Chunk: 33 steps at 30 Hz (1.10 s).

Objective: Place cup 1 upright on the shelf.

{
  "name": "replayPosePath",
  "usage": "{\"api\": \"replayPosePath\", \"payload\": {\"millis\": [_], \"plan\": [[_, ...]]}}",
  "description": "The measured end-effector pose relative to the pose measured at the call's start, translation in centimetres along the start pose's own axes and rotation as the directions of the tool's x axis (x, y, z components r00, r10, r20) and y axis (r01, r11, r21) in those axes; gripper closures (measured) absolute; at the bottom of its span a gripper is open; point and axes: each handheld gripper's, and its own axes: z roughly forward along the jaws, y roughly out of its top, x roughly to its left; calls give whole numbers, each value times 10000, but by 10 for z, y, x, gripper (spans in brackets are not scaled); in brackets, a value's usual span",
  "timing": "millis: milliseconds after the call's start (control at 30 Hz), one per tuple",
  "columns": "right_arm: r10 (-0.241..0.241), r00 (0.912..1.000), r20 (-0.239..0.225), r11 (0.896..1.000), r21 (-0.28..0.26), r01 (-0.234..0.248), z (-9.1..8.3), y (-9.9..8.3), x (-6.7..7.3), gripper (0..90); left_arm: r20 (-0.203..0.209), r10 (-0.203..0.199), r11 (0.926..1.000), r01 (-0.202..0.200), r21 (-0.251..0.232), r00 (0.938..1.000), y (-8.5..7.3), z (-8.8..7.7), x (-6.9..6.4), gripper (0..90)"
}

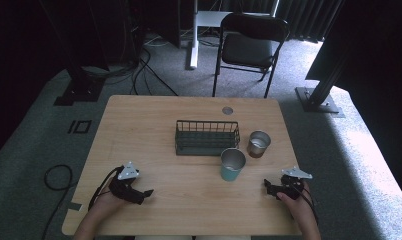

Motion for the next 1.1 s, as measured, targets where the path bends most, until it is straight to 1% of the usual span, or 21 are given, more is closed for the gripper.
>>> {"api": "replayPosePath", "payload": {"millis": [33, 67, 233, 300, 333, 400, 567, 600, 633, 667, 767, 800, 867, 900, 967, 1033, 1067, 1100], "plan": [[-1, 10000, 1, 10000, 0, 1, 0, 0, 0, 118, 0, 0, 10000, 0, 0, 10000, 0, 0, 0, 18], [-1, 10000, 1, 10000, 0, 1, 0, 0, 0, 118, 44, 126, 9999, -126, -24, 9999, 4, 3, -3, 18], [0, 10000, 1, 10000, -3, 0, 0, 0, 0, 118, 255, 290, 9995, -286, -166, 9993, 13, 9, -9, 18], [0, 10000, -2, 10000, -4, 0, 0, 0, 0, 118, 311, 416, 9989, -409, -233, 9986, 16, 11, -12, 18], [1, 10000, -1, 10000, -5, -1, 0, 0, 0, 118, 415, 537, 9982, -525, -297, 9977, 20, 13, -14, 18], [-1, 10000, 0, 10000, -3, 1, 0, 0, 0, 118, 455, 567, 9980, -553, -311, 9974, 22, 15, -15, 18], [-2, 10000, 0, 10000, -4, 2, 0, 0, 0, 118, 694, 873, 9953, -840, -490, 9938, 33, 20, -22, 18], [-2, 10000, 0, 10000, -4, 2, 0, 0, 0, 118, 694, 873, 9953, -840, -490, 9938, 33, 20, -22, 18], [9, 10000, -2, 10000, 0, -9, 0, 0, 0, 118, 682, 956, 9943, -921, -531, 9931, 35, 21, -23, 18], [13, 10000, -2, 10000, 3, -13, 0, 0, 0, 118, 762, 966, 9941, -924, -567, 9924, 37, 21, -24, 18], [18, 10000, -5, 10000, -6, -18, 0, 0, 0, 118, 803, 1161, 9912, -1103, -730, 9900, 45, 25, -28, 18], [14, 10000, -5, 10000, -5, -14, 0, 0, 0, 118, 803, 1161, 9912, -1103, -730, 9900, 45, 25, -28, 18], [15, 10000, -5, 10000, -5, -15, 0, 0, 0, 118, 927, 1207, 9904, -1135, -785, 9884, 48, 27, -30, 18], [15, 10000, -4, 10000, -4, -15, 0, 0, 0, 118, 889, 1271, 9895, -1200, -808, 9879, 50, 28, -31, 18], [22, 10000, -4, 10000, 0, -22, 0, 0, 0, 118, 1011, 1346, 9884, -1262, -848, 9857, 53, 30, -33, 18], [22, 10000, -4, 10000, 1, -22, 0, 0, 0, 118, 992, 1407, 9875, -1324, -850, 9851, 55, 31, -34, 19], [21, 10000, -3, 10000, -1, -21, 0, 0, 0, 118, 1083, 1476, 9866, -1387, -862, 9831, 59, 34, -36, 18], [30, 10000, -2, 10000, 4, -30, 0, 0, 0, 119, 1118, 1489, 9866, -1399, -843, 9825, 61, 35, -37, 18]]}}
